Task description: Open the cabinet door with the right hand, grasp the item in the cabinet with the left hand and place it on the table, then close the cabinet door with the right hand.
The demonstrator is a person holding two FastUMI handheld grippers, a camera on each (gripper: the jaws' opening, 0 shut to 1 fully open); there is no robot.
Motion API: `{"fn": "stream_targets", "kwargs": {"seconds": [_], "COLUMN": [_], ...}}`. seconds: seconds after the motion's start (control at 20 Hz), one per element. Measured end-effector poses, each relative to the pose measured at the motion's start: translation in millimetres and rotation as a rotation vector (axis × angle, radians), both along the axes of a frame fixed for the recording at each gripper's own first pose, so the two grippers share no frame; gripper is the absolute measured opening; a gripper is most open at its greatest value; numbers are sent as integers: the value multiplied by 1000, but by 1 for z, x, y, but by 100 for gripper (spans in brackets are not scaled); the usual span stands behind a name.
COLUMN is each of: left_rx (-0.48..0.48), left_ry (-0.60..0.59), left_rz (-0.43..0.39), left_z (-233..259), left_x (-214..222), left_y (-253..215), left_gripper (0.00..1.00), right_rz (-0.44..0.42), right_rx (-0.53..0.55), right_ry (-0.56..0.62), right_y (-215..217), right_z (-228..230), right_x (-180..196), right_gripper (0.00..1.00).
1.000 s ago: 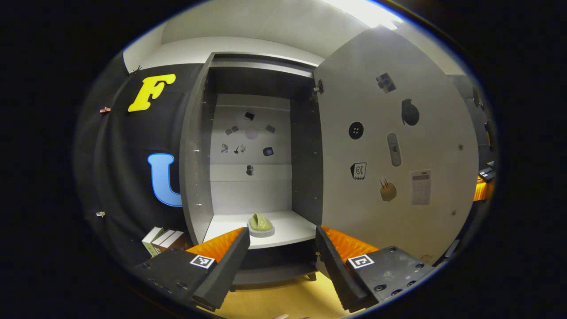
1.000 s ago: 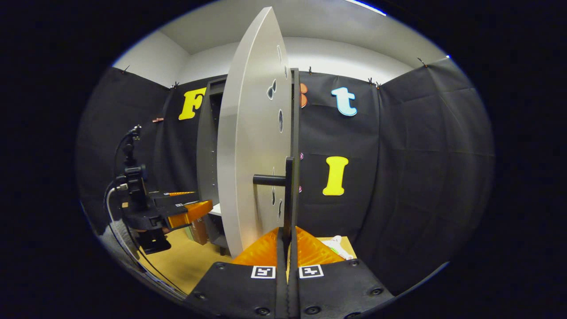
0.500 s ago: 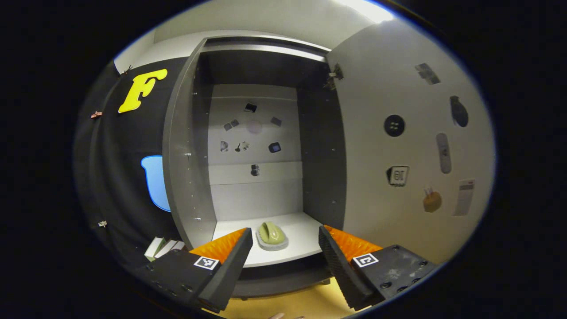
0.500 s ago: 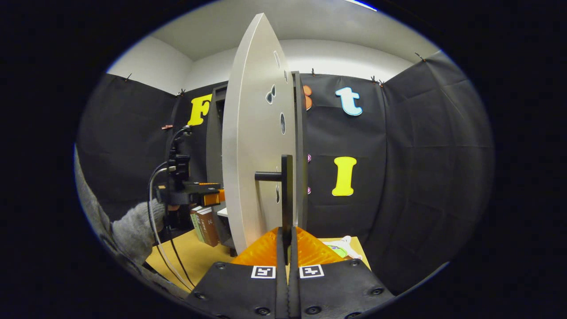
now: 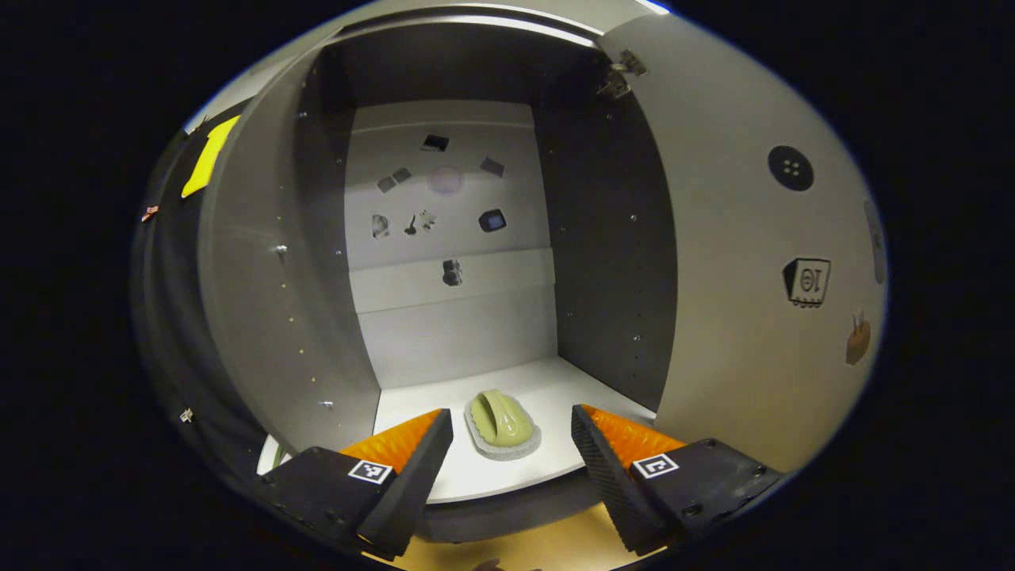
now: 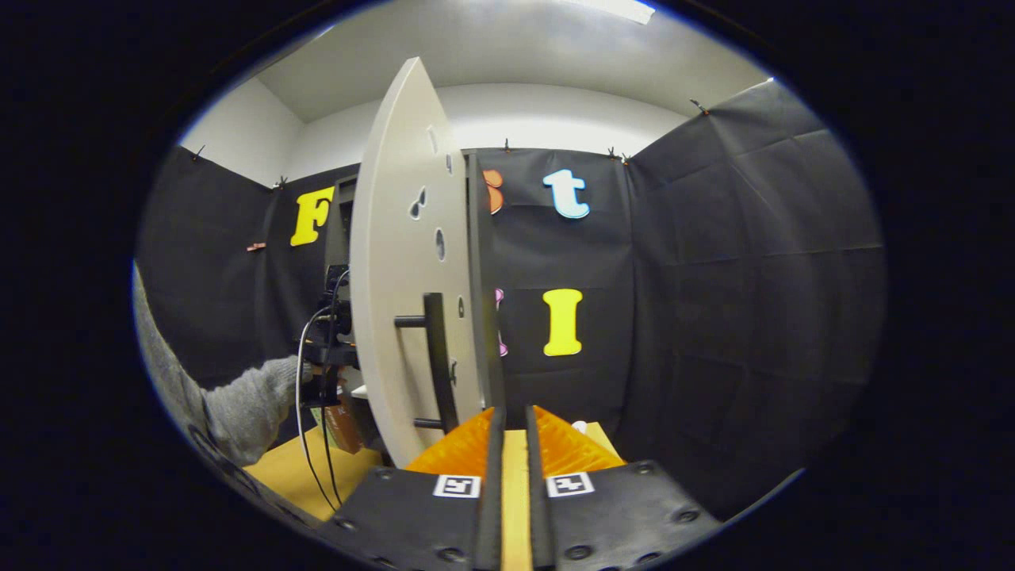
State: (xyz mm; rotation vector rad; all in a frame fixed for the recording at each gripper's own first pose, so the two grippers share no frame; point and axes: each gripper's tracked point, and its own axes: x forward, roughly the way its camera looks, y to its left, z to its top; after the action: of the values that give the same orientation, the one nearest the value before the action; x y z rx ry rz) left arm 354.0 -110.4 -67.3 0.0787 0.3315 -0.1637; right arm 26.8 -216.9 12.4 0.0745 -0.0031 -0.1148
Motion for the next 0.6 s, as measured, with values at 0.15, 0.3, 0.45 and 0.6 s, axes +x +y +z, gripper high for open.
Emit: {"fn": "stream_targets", "kwargs": {"seconds": [0.15,0.3,0.45,0.6], "left_rx": [14,-27,-33,-124], "left_ry": [57,146,203,251], "left_rz": [17,32,58,101], "left_z": [-15,-38,-59,-69], "left_x": [29,51,70,90], "left_y": [3,2,3,-4], "left_gripper": [94,90,85,82], "right_rz": [-52,-104,-147,-182], "right_rx": [-26,-55,-57,-56], "right_ry": [17,27,54,83], "right_y": [-24,-48,-69,-87], "right_z": [-8,-17,-29,-41], "right_x": [-3,3,7,9], "right_gripper": [71,98,98,98]}}
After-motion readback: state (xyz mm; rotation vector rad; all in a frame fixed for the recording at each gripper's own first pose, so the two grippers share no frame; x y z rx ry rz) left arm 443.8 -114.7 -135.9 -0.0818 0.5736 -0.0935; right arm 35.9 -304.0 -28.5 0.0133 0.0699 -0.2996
